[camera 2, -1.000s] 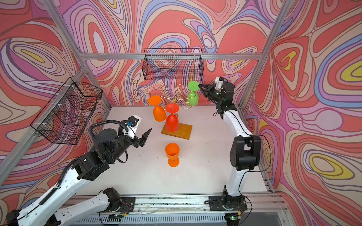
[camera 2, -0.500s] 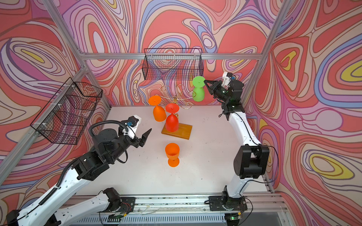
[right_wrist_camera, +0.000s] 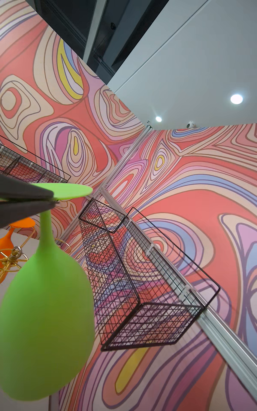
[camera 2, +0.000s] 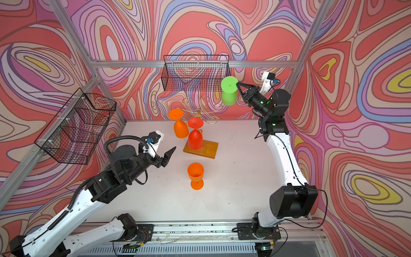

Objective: Take the wine glass off the wine glass rack
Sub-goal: Pick up the wine glass from the wine glass rack.

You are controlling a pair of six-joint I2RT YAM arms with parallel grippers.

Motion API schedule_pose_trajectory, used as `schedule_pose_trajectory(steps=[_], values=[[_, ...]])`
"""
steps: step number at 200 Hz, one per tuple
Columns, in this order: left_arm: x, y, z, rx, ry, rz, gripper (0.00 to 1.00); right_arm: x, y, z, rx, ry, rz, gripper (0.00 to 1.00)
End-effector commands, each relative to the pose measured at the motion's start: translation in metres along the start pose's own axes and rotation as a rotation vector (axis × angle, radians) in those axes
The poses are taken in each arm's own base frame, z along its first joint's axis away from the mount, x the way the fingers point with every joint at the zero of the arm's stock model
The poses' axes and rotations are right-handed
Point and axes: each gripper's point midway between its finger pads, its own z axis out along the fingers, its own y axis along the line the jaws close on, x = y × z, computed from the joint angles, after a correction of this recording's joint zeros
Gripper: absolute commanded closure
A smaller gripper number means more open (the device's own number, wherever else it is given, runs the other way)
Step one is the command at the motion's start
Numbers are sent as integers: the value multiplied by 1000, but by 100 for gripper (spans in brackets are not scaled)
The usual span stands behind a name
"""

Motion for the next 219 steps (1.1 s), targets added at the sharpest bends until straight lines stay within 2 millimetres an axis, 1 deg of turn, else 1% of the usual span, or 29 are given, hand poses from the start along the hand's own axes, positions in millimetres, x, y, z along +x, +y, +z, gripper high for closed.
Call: schedule_pose_trajectory(steps=[1,17,46,67,88,115,143,159,193,219], values=[[-16,-10,7,58,-67,-42,11,0,16,-3,-102,6,22,100],[-26,-17,12,100,-99,-59,11,1,29,-2,-200,18,61,100],[-52,-31,16,195,-195,-88,11,3,48,-5,-328,38,106,100],[-69,-33,17,248,-261,-110,11,4,60,-9,-378,51,107,100],[-83,-34,17,297,-330,-124,11,4,78,-15,-448,61,113,100],[-99,-28,20,339,-392,-144,11,4,93,-20,-531,78,132,100],[-116,-12,23,403,-479,-189,11,7,105,-23,-632,102,172,100],[-126,-5,23,471,-535,-217,14,12,111,-23,-692,123,198,100],[-138,3,37,558,-578,-243,16,26,119,-17,-752,178,231,100],[-147,6,49,646,-609,-272,17,31,132,-21,-796,192,224,100]])
